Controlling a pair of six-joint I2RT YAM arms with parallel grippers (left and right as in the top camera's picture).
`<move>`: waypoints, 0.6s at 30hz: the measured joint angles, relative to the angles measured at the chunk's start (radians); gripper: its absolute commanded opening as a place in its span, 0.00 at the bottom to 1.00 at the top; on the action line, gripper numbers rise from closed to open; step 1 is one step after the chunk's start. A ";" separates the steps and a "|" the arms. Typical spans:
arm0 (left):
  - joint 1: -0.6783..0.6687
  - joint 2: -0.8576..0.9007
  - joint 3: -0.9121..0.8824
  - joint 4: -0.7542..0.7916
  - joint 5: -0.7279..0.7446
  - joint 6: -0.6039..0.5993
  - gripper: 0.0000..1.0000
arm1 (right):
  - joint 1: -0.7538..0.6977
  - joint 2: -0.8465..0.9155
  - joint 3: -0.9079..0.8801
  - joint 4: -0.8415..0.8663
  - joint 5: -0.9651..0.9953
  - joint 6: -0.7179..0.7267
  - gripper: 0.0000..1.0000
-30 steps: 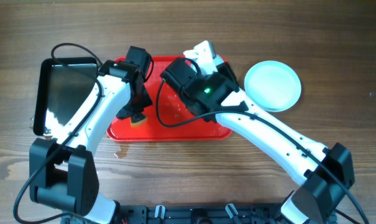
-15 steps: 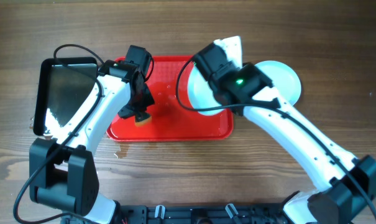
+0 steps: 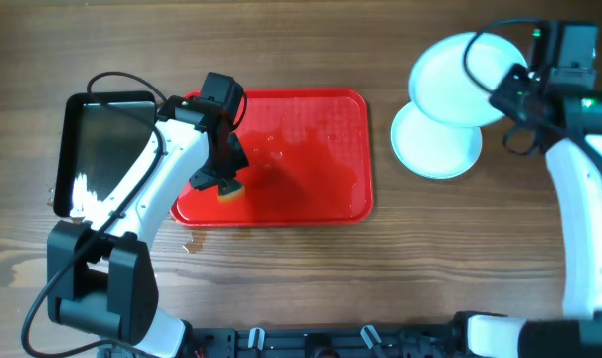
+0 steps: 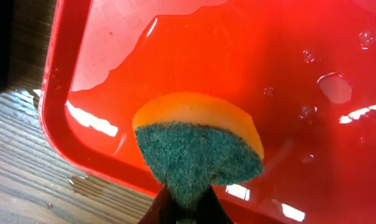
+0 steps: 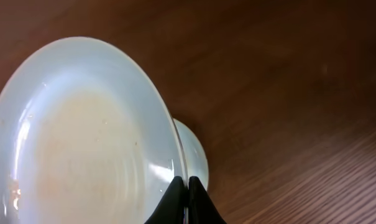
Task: Clean dirty plates on tray and stack at the side
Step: 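Carry the plate right with the right gripper onto the cleaned stack, then open the right gripper to release the plate on the stack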
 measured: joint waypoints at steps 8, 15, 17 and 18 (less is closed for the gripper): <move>0.000 0.000 0.000 0.004 0.000 0.000 0.04 | -0.059 0.227 -0.057 0.045 -0.141 0.000 0.04; 0.000 0.000 0.000 0.004 0.000 0.000 0.04 | -0.059 0.282 -0.057 0.049 -0.161 0.000 0.04; 0.000 0.000 0.000 0.004 0.000 0.000 0.04 | -0.059 0.282 -0.057 0.041 -0.162 0.000 0.25; 0.000 0.000 0.000 0.004 0.000 0.000 0.04 | -0.059 0.282 -0.057 0.038 -0.162 0.002 0.33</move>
